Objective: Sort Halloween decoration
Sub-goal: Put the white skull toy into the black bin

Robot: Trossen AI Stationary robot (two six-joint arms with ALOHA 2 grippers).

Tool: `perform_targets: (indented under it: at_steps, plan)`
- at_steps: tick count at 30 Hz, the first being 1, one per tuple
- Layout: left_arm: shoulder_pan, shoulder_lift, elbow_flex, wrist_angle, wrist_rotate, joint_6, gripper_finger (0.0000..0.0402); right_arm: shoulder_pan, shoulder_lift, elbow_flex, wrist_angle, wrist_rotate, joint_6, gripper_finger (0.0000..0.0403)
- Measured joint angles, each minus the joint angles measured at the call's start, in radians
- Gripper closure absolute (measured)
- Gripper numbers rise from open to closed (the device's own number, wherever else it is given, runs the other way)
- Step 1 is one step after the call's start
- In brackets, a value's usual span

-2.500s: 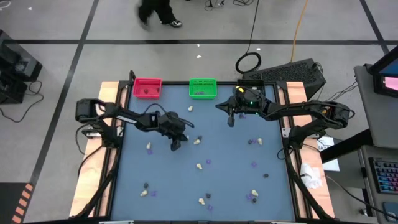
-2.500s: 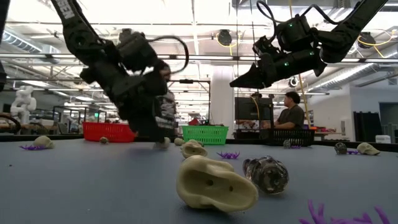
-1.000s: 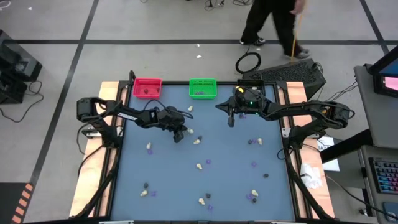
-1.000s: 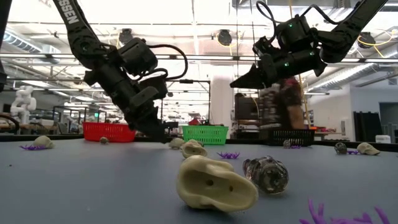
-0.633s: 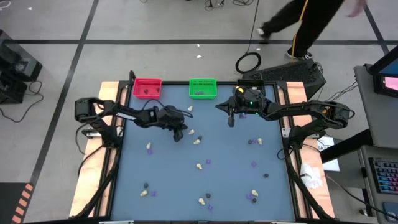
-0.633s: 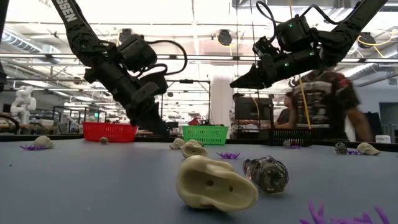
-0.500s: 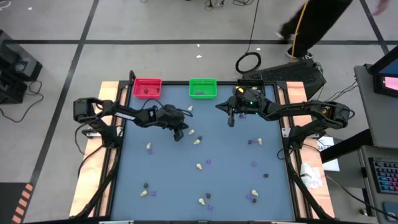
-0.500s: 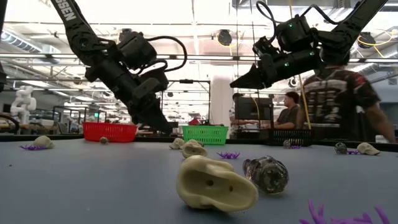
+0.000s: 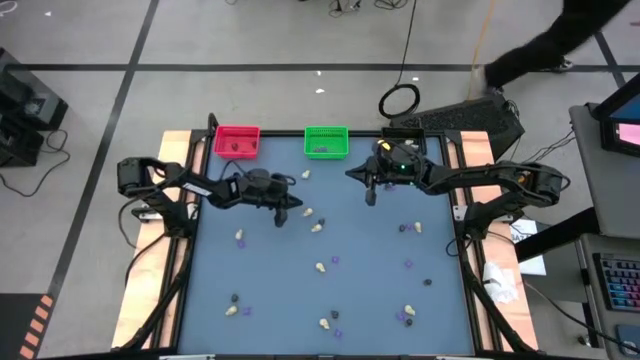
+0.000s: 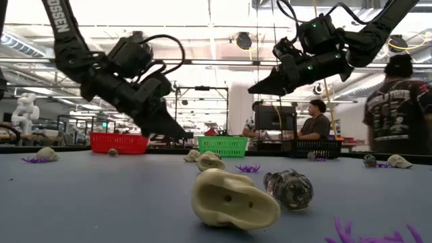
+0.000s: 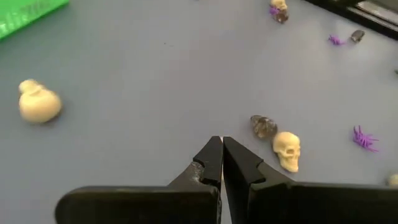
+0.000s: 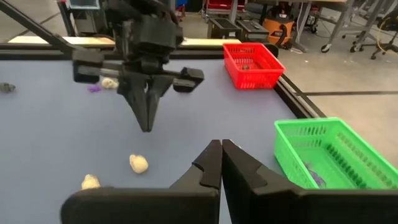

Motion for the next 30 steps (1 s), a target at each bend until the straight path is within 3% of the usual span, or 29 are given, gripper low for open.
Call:
perform_targets:
  at_steps: [11,17,26,30]
  plan:
    - [0.058,0.0,-0.129,0.244,-0.02,0.007,0.0394,0.058,0.171,0.193,-0.154,0.0,0.01,0.0395]
    - [0.103,0.0,-0.173,0.372,-0.042,0.035,0.0394,0.092,0.287,0.296,-0.183,-0.006,0.007,0.0333]
    - [0.126,0.0,-0.174,0.393,-0.061,0.072,0.0394,0.125,0.484,0.488,-0.41,-0.011,-0.021,0.0232]
    - [0.126,0.0,-0.174,0.394,-0.06,0.083,0.0394,0.129,0.559,0.548,-0.434,-0.134,-0.036,0.0208]
